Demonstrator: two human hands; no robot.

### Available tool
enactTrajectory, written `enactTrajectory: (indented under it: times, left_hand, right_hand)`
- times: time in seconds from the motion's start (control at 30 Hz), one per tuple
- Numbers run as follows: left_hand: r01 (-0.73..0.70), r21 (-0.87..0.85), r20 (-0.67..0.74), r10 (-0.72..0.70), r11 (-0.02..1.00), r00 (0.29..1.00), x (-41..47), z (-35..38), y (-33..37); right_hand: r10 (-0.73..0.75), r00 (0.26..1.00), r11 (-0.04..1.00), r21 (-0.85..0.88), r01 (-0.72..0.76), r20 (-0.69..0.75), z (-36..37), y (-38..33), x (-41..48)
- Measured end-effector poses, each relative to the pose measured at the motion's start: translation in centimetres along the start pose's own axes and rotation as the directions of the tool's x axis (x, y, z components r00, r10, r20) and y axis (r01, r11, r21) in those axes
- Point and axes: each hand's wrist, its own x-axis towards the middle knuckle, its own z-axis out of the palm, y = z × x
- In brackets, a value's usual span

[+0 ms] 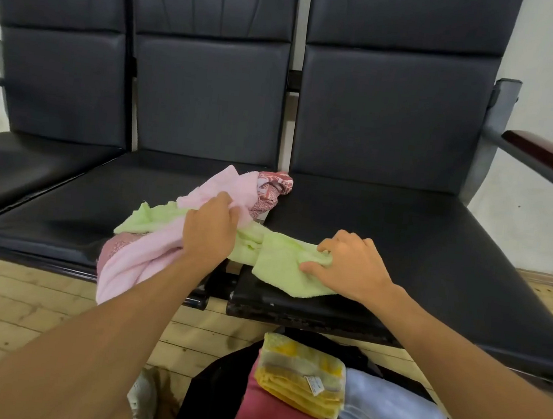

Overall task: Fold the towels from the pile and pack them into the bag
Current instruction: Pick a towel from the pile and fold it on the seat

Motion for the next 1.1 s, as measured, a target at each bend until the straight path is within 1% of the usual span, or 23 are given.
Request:
enactTrajectory:
  times: [0.03,0.07,0.1,0.13,0.17,0.2,0.27,0.33,0.37,0.4,0.47,0.53,0.57,0.6,0.67,0.73,0.77,0.83,0.87,0.97,1.0,1.03,1.1]
  left_hand:
    - [0.047,-0.174,-0.001,-0.047,0.984,0.999,0.0,-0.3,0.9]
    - [0.074,-0.323,0.001,-0.078,0.943,0.997,-0.1,-0.5,1.9]
    - [0.075,-0.431,0.002,-0.083,0.899,0.997,-0.1,-1.0,2.8]
    - [0.065,-0.511,0.006,-0.072,0.857,0.997,-0.3,-1.4,3.7]
    - [0.051,-0.575,0.012,-0.054,0.816,0.998,-0.4,-1.7,4.4]
    - [0.035,-0.630,0.017,-0.032,0.776,0.999,-0.5,-2.1,5.1]
    - [0.014,-0.722,0.039,0.020,0.692,0.999,-0.8,-2.7,6.5]
    - [0.044,-0.791,0.104,0.063,0.610,0.993,-1.4,-3.3,8.0]
    - [0.069,-0.807,0.151,0.091,0.587,0.984,-1.8,-3.6,8.6]
    - [0.094,-0.810,0.205,0.129,0.579,0.970,-2.2,-3.7,9.0]
    - [0.121,-0.792,0.308,0.221,0.598,0.925,-2.8,-3.4,9.1]
    - [0.119,-0.742,0.382,0.270,0.660,0.884,-3.2,-2.8,8.7]
    - [0.108,-0.720,0.396,0.277,0.685,0.876,-3.2,-2.5,8.4]
    - [0.104,-0.710,0.402,0.280,0.696,0.872,-3.2,-2.2,8.1]
    - [0.133,-0.723,0.401,0.255,0.678,0.880,-3.1,-2.0,7.9]
    - [0.165,-0.752,0.349,0.172,0.638,0.921,-2.9,-2.3,7.7]
    - [0.169,-0.762,0.303,0.113,0.625,0.946,-2.7,-2.4,7.4]
    - [0.174,-0.738,0.239,0.010,0.652,0.971,-2.2,-2.3,6.2]
    - [0.169,-0.695,0.225,-0.012,0.699,0.974,-2.1,-2.1,5.6]
    - [0.108,-0.514,0.246,0.025,0.851,0.969,-2.1,-1.1,4.3]
    - [0.095,-0.474,0.273,0.044,0.875,0.961,-2.1,-0.8,4.1]
    - [0.090,-0.445,0.315,0.062,0.891,0.947,-2.2,-0.5,4.0]
    - [0.066,-0.379,0.409,0.103,0.923,0.907,-2.2,0.2,3.9]
  right_hand:
    - [-0.010,0.999,0.999,0.037,0.012,-0.053,-0.1,-0.3,0.1]
    - [-0.018,0.994,0.992,0.123,0.031,-0.107,-0.3,-0.6,0.2]
    - [-0.017,0.988,0.963,0.262,0.057,-0.154,-0.7,-1.0,0.2]
    - [0.002,0.984,0.897,0.434,0.078,-0.181,-1.2,-1.5,0.3]
    - [0.040,0.985,0.789,0.609,0.074,-0.171,-1.8,-2.1,0.3]
    - [0.077,0.990,0.648,0.760,0.039,-0.117,-2.5,-2.6,0.4]
    - [0.110,0.992,0.323,0.941,-0.098,0.066,-3.7,-3.5,0.5]
    - [0.055,0.970,0.034,0.970,-0.239,0.237,-4.3,-3.5,0.3]
    - [0.015,0.956,-0.078,0.954,-0.291,0.293,-4.4,-3.2,0.1]
    - [-0.023,0.945,-0.163,0.931,-0.326,0.327,-4.4,-2.8,0.0]
    - [-0.078,0.935,-0.273,0.895,-0.353,0.345,-4.3,-2.1,-0.4]
    - [-0.119,0.936,-0.327,0.877,-0.353,0.332,-4.5,-1.7,-0.8]
    - [-0.114,0.938,-0.320,0.882,-0.346,0.327,-4.7,-1.6,-0.9]
    - [-0.092,0.942,-0.283,0.899,-0.335,0.322,-4.6,-1.6,-1.0]
    - [0.038,0.947,-0.145,0.940,-0.309,0.318,-4.4,-1.4,-1.1]
    - [0.182,0.937,-0.027,0.954,-0.298,0.297,-4.1,-1.1,-1.1]
    - [0.236,0.930,-0.003,0.957,-0.290,0.282,-4.4,-0.9,-1.1]
    - [0.324,0.912,-0.035,0.966,-0.256,0.254,-5.2,-0.4,-1.0]
    - [0.362,0.901,-0.095,0.971,-0.219,0.238,-5.9,0.1,-0.8]
    - [0.458,0.863,-0.375,0.927,-0.031,0.214,-8.1,2.4,-0.6]
    - [0.514,0.828,-0.415,0.910,0.009,0.226,-8.4,3.5,-0.4]
    - [0.569,0.787,-0.402,0.915,0.013,0.239,-8.5,4.4,-0.5]
    - [0.669,0.697,-0.254,0.961,-0.112,0.258,-7.3,6.2,-0.5]
